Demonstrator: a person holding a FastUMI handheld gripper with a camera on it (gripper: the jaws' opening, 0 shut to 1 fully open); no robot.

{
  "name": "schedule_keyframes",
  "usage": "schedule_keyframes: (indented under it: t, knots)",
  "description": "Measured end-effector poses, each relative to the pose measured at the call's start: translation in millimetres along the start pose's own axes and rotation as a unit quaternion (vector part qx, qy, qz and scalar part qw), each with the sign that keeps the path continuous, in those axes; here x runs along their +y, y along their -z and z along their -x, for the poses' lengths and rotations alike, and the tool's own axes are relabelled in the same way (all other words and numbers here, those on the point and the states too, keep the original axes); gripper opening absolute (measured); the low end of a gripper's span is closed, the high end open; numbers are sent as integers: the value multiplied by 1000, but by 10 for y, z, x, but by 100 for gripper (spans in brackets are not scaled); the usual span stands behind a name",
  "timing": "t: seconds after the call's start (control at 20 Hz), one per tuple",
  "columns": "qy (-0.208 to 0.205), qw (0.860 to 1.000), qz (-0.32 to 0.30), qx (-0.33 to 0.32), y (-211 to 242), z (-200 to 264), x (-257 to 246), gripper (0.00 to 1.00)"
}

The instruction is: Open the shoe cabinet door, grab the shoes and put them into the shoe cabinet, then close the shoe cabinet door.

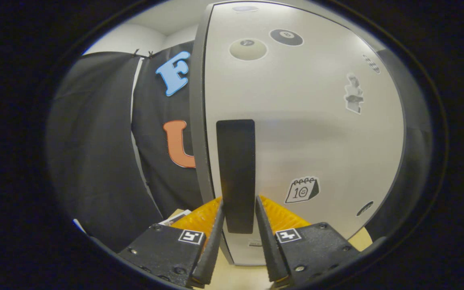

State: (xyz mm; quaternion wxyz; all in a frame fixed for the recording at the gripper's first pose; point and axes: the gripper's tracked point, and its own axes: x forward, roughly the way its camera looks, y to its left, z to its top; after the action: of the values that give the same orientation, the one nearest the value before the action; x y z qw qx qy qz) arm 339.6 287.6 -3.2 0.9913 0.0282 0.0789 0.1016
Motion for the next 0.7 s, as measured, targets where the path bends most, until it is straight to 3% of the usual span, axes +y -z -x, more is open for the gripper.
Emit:
schedule_keyframes:
  t: [0.1, 0.2, 0.4, 0.7]
  knots:
    - [-11, 1000, -2, 5, 39, 7, -8, 42]
    - [-26, 1000, -2, 7, 44, 42, -12, 38]
    - [-52, 998, 16, 10, 88, 96, -25, 33]
    - [-80, 996, 26, 3, 239, 722, -147, 31]
